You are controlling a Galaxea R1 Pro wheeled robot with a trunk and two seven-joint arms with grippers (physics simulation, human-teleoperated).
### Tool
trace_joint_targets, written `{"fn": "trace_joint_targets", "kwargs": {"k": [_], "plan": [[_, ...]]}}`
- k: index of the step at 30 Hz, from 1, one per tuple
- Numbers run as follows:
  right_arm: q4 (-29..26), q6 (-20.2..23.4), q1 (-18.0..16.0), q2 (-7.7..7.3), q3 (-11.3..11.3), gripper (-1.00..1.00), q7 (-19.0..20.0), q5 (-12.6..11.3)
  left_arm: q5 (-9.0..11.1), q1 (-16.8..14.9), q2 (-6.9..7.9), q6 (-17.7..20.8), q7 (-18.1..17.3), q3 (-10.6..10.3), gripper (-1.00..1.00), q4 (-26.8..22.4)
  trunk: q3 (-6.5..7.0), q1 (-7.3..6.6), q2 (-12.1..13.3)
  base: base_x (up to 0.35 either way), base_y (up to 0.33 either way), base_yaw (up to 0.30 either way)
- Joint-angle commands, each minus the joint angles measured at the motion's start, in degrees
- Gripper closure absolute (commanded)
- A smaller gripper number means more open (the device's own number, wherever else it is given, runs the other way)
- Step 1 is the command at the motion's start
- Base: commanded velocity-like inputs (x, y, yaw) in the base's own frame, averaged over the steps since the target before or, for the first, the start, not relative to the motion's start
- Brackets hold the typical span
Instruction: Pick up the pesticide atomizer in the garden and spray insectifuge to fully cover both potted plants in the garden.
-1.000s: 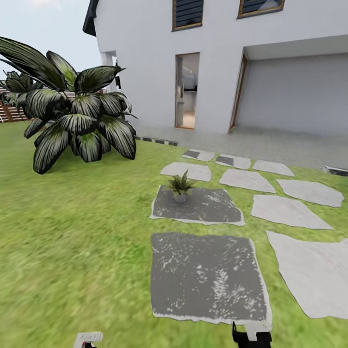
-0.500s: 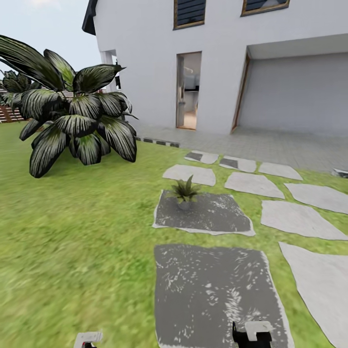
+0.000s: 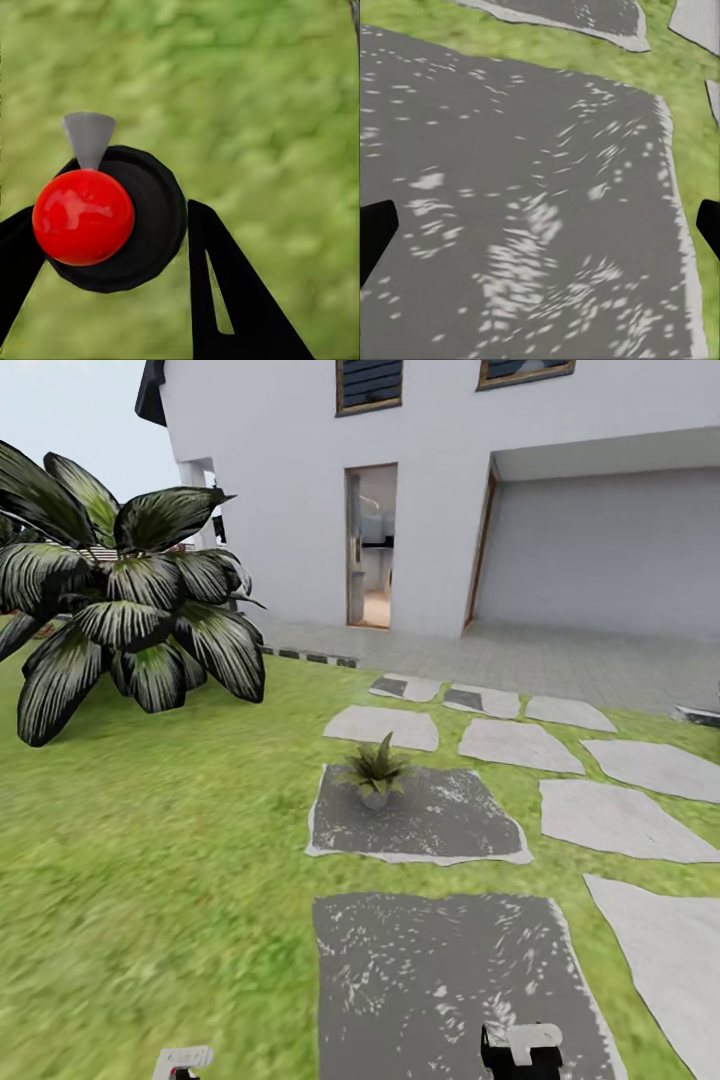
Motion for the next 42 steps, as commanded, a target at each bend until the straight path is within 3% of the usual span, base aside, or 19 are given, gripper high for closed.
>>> {"fn": "trace_joint_targets", "kwargs": {"k": [1,19,27,42], "plan": [[0.05,-0.10,-0.04,0.03,-0.38,-1.00,-0.34,0.61,-0.55,-0.01,0.01,-0.18,-0.19,0.51,1.00,0.04,-0.05,0.03,-0.02,0.337,0.135,-0.043],[0.05,-0.06,-0.04,-0.34,-0.38,-1.00,-0.34,0.69,-0.61,-0.02,0.01,-0.18,-0.19,0.51,1.00,0.04,-0.05,0.03,-0.02,0.337,0.135,-0.003],[0.05,-0.11,-0.04,0.28,-0.38,-1.00,-0.34,0.61,-0.62,-0.03,0.01,-0.18,-0.19,0.51,1.00,0.04,-0.05,0.03,-0.02,0.337,0.135,0.000],[0.05,-0.11,-0.04,0.25,-0.38,-1.00,-0.34,0.61,-0.64,-0.03,0.01,-0.18,-0.19,0.51,1.00,0.04,0.22,0.03,-0.02,0.337,0.132,-0.250]]}}
